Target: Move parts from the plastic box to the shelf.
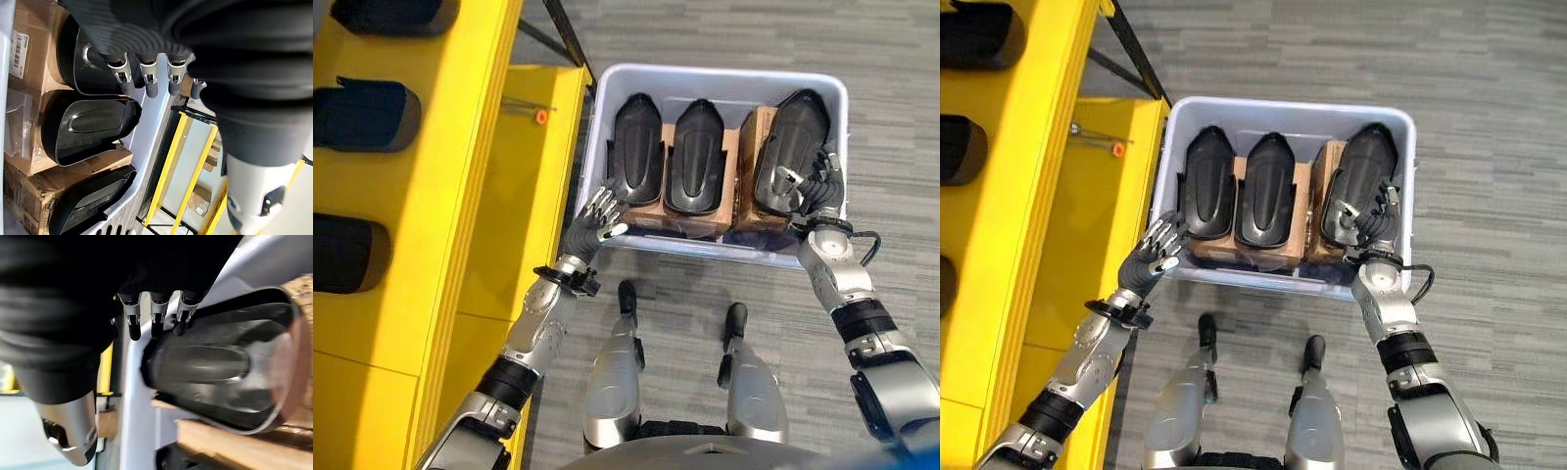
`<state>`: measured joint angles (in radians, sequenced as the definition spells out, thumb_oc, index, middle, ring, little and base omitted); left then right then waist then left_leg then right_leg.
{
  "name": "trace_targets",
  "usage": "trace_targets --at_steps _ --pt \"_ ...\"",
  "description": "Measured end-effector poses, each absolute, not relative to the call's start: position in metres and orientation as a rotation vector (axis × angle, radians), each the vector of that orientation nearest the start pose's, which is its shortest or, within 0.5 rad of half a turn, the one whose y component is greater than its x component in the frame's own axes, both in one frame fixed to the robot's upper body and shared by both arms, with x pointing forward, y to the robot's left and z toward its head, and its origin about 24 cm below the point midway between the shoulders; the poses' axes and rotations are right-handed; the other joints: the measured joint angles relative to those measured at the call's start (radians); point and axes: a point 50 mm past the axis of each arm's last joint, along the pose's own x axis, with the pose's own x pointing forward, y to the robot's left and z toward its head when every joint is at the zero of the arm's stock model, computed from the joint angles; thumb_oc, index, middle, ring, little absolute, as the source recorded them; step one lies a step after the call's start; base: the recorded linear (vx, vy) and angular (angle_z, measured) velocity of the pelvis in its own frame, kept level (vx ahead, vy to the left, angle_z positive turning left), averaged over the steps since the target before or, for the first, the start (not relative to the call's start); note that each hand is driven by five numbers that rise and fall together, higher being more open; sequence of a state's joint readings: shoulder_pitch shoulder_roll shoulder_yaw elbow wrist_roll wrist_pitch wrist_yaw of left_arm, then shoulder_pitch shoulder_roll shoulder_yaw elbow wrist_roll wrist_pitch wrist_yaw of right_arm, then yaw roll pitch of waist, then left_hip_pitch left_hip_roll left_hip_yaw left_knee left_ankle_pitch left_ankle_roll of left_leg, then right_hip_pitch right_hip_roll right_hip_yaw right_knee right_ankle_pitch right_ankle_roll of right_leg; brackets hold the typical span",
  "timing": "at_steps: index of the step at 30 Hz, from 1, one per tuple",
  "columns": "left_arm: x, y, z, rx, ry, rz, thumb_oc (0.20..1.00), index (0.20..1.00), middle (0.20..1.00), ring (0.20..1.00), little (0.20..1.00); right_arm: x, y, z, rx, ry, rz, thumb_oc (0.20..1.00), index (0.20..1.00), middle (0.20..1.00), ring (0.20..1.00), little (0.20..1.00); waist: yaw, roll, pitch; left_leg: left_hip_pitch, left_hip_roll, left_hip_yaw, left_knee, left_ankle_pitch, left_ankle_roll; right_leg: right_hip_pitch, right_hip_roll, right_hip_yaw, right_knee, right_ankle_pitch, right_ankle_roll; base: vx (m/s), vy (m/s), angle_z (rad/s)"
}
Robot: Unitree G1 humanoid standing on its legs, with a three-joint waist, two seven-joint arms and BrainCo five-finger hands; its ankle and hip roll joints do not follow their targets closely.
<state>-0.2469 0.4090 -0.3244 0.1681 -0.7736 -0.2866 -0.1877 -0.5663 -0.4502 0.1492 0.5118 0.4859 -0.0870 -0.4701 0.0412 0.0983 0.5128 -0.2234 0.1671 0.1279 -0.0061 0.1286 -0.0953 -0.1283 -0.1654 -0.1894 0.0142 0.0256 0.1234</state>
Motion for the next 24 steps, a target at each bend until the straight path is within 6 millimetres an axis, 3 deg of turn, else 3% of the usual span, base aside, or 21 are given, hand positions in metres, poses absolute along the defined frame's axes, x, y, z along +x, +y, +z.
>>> trace_targets --at_steps 2,9,16,24 --pt "0.292 0.145 0.096 -0.316 -0.253 -0.438 1.000 1.000 1.000 1.000 1.000 0.357 -0.232 0.121 0.014 -0.113 -0.471 1.000 1.000 1.000 1.000 1.000 0.002 0.004 0.006 -0.041 -0.004 0.002 0.009 0.001 0.002 -0.048 -0.006 0.008 0.017 0.000 0.000 -0.08 0.055 -0.04" --pt "0.297 0.143 0.103 -0.322 -0.269 -0.395 1.000 1.000 1.000 1.000 1.000 0.357 -0.237 0.116 0.000 -0.068 -0.582 1.000 1.000 1.000 1.000 1.000 0.001 0.006 0.014 -0.044 -0.012 0.015 0.009 -0.002 0.006 -0.065 -0.014 0.026 0.023 0.000 0.000 -0.05 0.033 -0.06" --pt "0.296 0.139 0.102 -0.320 -0.262 -0.407 1.000 1.000 1.000 1.000 1.000 0.361 -0.226 0.115 -0.041 -0.062 -0.490 1.000 1.000 1.000 1.000 1.000 0.004 0.006 0.017 -0.085 -0.012 0.020 0.021 0.000 0.008 -0.115 -0.016 0.037 0.041 0.001 0.002 -0.01 0.003 -0.03" --pt "0.295 0.144 0.096 -0.340 -0.217 -0.371 1.000 1.000 1.000 1.000 1.000 0.378 -0.202 0.142 -0.039 -0.121 -0.301 1.000 1.000 1.000 1.000 1.000 0.014 0.007 0.017 -0.147 -0.013 0.023 0.030 0.005 0.015 -0.192 -0.020 0.042 0.074 0.001 0.001 0.00 -0.008 0.00"
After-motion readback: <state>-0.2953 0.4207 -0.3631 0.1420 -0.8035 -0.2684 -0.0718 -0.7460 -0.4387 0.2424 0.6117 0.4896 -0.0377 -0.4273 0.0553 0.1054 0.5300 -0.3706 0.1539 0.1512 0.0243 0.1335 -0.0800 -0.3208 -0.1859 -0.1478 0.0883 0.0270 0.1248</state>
